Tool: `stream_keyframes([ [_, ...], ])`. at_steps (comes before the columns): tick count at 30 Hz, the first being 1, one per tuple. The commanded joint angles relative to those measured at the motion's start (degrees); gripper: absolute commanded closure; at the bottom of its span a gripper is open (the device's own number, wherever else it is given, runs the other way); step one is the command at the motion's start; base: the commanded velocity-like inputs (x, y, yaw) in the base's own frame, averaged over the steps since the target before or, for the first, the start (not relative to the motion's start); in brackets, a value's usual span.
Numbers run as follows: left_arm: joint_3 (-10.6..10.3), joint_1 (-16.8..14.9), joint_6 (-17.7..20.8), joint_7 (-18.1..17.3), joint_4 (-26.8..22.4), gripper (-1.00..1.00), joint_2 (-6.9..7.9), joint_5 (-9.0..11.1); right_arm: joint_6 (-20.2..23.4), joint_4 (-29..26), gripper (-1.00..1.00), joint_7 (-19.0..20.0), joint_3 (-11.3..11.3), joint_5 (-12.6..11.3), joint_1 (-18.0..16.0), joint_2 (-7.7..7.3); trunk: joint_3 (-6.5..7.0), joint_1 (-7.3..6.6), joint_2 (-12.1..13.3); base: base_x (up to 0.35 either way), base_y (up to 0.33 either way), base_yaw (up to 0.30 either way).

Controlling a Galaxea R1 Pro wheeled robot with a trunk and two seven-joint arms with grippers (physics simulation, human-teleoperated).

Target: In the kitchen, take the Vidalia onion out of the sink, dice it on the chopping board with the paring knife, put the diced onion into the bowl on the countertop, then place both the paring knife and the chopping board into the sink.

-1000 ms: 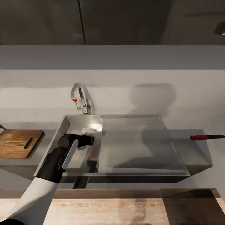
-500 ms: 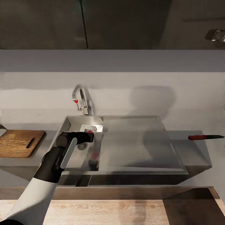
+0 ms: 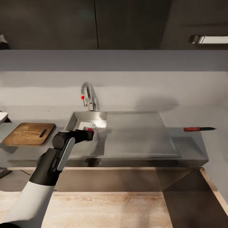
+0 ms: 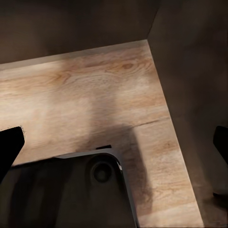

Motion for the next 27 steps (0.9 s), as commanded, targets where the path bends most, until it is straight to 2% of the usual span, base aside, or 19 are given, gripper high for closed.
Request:
stream_keyframes([
  [1,-0.1,0.0,0.2,0.0,-0.4,1.0,0.06,0.1,0.0,-0.1,-1.0,0.0,-0.1,-0.1,0.0,0.04,0.0,0.01,-0.1,-0.259,0.142,0.0],
  [9,0.0,0.0,0.2,0.0,-1.3,1.0,0.08,0.1,-0.1,-0.1,-1.0,0.0,-0.1,-0.1,0.0,0.04,0.72,0.01,-0.1,-0.086,0.203,0.0],
  [27,0.1,0.0,0.3,0.0,-3.9,1.0,0.08,0.2,-0.1,-0.1,-1.0,0.0,-0.1,-0.1,0.0,0.04,2.35,0.01,-0.1,-0.002,0.296,0.0],
])
